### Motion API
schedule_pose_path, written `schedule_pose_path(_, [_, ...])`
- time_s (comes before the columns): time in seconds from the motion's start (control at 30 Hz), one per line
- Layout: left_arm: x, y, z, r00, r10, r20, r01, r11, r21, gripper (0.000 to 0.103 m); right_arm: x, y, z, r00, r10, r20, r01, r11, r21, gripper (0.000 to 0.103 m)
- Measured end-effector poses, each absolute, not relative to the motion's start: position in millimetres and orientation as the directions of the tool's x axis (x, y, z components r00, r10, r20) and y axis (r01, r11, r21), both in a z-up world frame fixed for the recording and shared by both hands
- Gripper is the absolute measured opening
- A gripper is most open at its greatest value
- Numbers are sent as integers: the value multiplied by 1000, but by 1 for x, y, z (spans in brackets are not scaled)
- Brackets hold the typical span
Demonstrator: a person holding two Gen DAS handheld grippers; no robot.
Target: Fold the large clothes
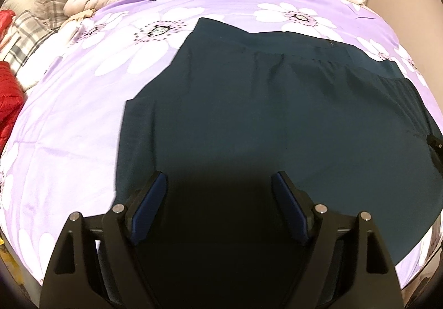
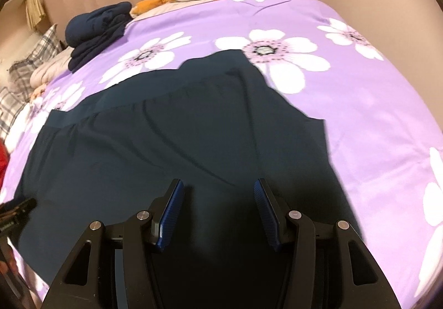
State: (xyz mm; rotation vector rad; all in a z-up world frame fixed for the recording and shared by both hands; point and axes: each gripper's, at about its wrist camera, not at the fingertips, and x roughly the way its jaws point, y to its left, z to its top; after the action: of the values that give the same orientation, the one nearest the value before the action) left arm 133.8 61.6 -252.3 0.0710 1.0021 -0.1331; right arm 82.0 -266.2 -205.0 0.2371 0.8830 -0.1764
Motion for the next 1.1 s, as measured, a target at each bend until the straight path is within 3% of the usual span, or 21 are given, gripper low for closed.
schedule_pose_path(0.47, [125, 90, -240, 537, -54, -842, 78, 997, -14, 83, 44, -316, -199, 578, -193, -793, 431, 897, 96, 53])
schedule_pose_path(0.63, [129, 83, -230, 557, -82, -826, 93, 995, -36, 83, 35, -326, -189, 602, -195, -774, 468, 872, 145, 53])
schedule_pose_path(1.1, [161, 10, -220, 549, -158, -821, 250, 968, -19, 83, 103, -222, -171, 689, 4, -725, 141, 980, 139, 53])
